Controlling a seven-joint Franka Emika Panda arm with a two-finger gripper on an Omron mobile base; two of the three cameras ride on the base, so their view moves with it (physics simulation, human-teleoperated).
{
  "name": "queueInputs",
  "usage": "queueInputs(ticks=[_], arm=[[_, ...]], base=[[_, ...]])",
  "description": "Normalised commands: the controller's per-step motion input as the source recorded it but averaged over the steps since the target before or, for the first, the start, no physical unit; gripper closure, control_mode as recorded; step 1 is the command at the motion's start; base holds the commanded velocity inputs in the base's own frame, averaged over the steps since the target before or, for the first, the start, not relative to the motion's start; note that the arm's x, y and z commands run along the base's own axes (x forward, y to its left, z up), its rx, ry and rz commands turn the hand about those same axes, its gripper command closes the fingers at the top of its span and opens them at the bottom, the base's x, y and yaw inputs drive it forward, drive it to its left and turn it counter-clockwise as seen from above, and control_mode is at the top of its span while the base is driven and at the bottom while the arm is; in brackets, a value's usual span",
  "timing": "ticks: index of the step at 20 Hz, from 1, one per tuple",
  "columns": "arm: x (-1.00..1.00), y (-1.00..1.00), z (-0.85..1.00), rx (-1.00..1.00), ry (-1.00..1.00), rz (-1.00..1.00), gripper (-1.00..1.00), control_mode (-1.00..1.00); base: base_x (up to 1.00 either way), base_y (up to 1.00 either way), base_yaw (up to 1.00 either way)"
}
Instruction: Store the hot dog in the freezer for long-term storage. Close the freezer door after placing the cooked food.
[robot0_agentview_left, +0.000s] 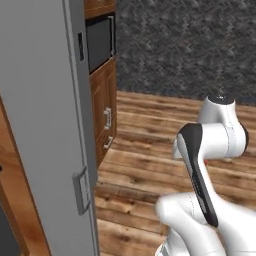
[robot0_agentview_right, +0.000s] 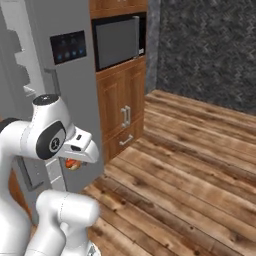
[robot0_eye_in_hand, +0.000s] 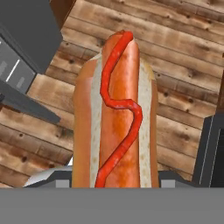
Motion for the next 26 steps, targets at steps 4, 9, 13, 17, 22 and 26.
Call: queueInputs(ticks=[4, 9, 13, 17, 22, 26], arm=[[0.00, 0.00, 0.00, 0.00, 0.00, 0.00, 1.00, 1.00], [0.00, 0.00, 0.00, 0.00, 0.00, 0.00, 1.00, 1.00], [0.00, 0.00, 0.00, 0.00, 0.00, 0.00, 1.00, 1.00], [0.00, 0.00, 0.00, 0.00, 0.00, 0.00, 1.00, 1.00], [0.00, 0.00, 0.00, 0.00, 0.00, 0.00, 1.00, 1.00], [0.00, 0.00, 0.00, 0.00, 0.00, 0.00, 1.00, 1.00]], base=[[0.60, -0.55, 0.01], [0.69, -0.57, 0.13], [0.83, -0.42, 0.26], [0.77, -0.52, 0.43], [0.68, -0.47, 0.48], [0.43, -0.26, 0.60]])
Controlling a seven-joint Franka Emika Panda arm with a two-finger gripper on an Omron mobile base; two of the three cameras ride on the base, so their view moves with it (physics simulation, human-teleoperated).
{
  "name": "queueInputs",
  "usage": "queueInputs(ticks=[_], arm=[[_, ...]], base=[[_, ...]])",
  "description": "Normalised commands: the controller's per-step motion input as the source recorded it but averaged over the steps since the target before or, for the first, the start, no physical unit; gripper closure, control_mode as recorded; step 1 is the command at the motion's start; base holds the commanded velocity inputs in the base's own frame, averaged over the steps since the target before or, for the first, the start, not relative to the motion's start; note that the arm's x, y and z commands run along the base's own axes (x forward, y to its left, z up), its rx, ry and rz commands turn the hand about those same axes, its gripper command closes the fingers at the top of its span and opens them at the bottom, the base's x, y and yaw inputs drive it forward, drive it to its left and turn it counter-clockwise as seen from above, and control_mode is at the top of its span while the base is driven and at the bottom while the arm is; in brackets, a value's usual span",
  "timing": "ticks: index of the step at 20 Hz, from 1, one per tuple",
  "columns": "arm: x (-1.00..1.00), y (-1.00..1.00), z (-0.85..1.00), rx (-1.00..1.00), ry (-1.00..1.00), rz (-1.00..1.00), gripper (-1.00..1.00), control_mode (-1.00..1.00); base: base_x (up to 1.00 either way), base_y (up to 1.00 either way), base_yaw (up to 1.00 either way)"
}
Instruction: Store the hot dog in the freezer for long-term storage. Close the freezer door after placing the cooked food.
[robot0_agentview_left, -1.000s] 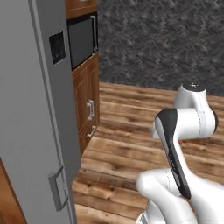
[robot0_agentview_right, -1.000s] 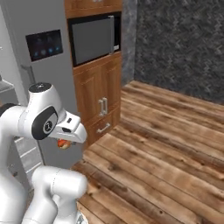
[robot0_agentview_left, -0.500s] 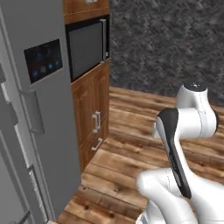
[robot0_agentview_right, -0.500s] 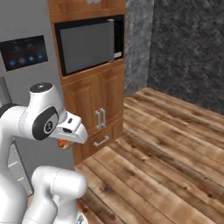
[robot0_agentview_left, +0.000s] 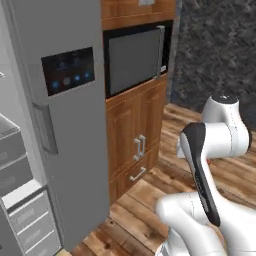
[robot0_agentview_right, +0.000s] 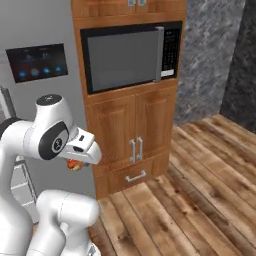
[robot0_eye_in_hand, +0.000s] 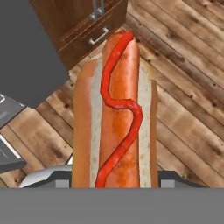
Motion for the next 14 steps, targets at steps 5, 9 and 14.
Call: queueInputs(ticks=[5, 9, 14], arm=[[0.00, 0.00, 0.00, 0.00, 0.00, 0.00, 1.00, 1.00], [0.00, 0.00, 0.00, 0.00, 0.00, 0.00, 1.00, 1.00], [0.00, 0.00, 0.00, 0.00, 0.00, 0.00, 1.00, 1.00]], base=[[0.23, -0.28, 0.66], [0.15, -0.33, 0.66], [0.15, -0.20, 0.67]])
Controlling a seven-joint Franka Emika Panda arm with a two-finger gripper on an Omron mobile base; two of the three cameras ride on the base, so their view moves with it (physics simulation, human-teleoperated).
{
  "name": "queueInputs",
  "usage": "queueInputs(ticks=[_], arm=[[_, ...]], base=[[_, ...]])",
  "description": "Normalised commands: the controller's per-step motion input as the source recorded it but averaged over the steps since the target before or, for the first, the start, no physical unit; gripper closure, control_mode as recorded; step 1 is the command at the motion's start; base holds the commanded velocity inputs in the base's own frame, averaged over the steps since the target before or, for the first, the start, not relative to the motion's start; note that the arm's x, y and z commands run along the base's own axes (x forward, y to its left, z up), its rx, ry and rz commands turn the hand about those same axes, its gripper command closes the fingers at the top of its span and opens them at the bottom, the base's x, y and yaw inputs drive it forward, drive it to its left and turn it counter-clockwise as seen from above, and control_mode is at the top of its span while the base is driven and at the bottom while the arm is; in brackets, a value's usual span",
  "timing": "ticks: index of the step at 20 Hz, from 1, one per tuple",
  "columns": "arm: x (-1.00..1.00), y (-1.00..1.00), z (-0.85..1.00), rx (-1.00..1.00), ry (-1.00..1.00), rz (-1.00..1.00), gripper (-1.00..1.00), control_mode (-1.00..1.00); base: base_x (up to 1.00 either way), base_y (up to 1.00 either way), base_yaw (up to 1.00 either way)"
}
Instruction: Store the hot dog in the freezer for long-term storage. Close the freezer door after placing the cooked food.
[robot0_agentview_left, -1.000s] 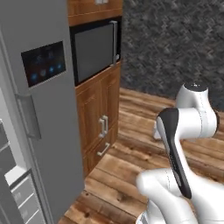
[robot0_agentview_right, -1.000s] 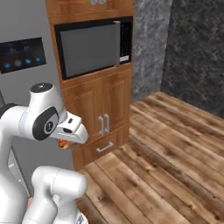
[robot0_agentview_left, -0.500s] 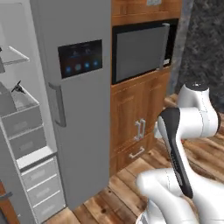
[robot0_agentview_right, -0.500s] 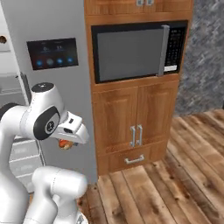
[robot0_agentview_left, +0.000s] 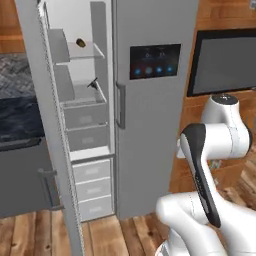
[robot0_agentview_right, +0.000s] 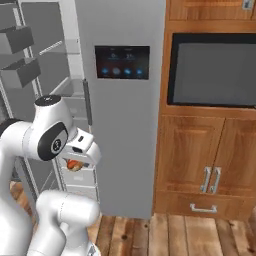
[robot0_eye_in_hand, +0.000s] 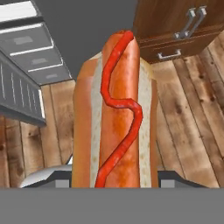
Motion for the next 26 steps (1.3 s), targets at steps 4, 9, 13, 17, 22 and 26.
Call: queueInputs(ticks=[4, 9, 13, 17, 22, 26], arm=[[0.00, 0.00, 0.00, 0.00, 0.00, 0.00, 1.00, 1.00], [0.00, 0.00, 0.00, 0.00, 0.00, 0.00, 1.00, 1.00], [0.00, 0.00, 0.00, 0.00, 0.00, 0.00, 1.00, 1.00], [0.00, 0.00, 0.00, 0.00, 0.00, 0.00, 1.00, 1.00], [0.00, 0.00, 0.00, 0.00, 0.00, 0.00, 1.00, 1.00], [0.00, 0.00, 0.00, 0.00, 0.00, 0.00, 1.00, 1.00]], base=[[0.14, -0.13, 0.54], [0.16, -0.07, 0.59], [0.03, -0.19, 0.38], [0.24, -0.16, 0.25], [0.58, -0.14, 0.22], [0.55, -0.27, 0.21]])
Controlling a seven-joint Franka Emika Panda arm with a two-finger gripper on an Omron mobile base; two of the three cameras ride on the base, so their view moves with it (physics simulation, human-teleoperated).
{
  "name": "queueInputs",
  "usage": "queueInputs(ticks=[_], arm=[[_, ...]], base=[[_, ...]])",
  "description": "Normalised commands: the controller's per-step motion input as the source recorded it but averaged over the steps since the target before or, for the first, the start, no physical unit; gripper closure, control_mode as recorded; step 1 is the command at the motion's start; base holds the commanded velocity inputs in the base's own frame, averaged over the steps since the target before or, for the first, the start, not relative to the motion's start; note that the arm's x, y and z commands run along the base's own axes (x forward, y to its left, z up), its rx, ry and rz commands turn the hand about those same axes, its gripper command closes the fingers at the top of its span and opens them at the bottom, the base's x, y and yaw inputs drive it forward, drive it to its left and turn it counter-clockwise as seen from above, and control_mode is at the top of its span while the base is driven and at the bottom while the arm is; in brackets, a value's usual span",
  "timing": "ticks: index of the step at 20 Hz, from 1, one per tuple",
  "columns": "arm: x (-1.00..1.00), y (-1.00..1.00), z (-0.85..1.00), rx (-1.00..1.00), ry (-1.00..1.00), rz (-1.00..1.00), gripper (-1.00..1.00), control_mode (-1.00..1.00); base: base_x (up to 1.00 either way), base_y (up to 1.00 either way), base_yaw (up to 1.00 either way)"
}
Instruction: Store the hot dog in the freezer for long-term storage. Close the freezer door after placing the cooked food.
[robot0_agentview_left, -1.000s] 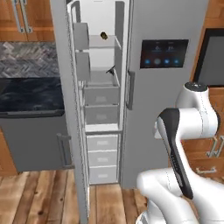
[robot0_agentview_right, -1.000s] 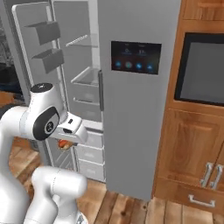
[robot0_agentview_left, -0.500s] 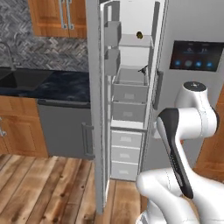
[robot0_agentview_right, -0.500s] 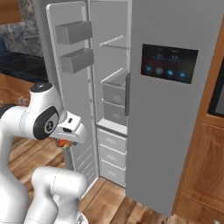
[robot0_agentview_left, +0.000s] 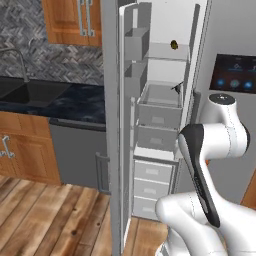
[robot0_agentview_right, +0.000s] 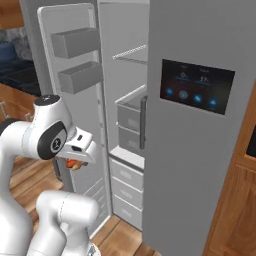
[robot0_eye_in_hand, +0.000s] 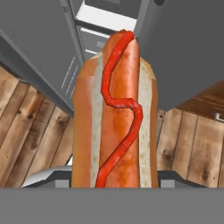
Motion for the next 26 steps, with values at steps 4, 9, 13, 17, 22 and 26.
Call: queueInputs(ticks=[4, 9, 13, 17, 22, 26], arm=[[0.00, 0.00, 0.00, 0.00, 0.00, 0.00, 1.00, 1.00], [0.00, 0.00, 0.00, 0.00, 0.00, 0.00, 1.00, 1.00], [0.00, 0.00, 0.00, 0.00, 0.00, 0.00, 1.00, 1.00], [0.00, 0.00, 0.00, 0.00, 0.00, 0.00, 1.00, 1.00], [0.00, 0.00, 0.00, 0.00, 0.00, 0.00, 1.00, 1.00], [0.00, 0.00, 0.00, 0.00, 0.00, 0.00, 1.00, 1.00]], base=[[0.37, -0.23, 0.11], [0.14, -0.01, 0.00], [0.06, 0.00, 0.00], [0.16, 0.00, 0.00], [0.13, 0.00, 0.00], [0.16, 0.05, 0.00]])
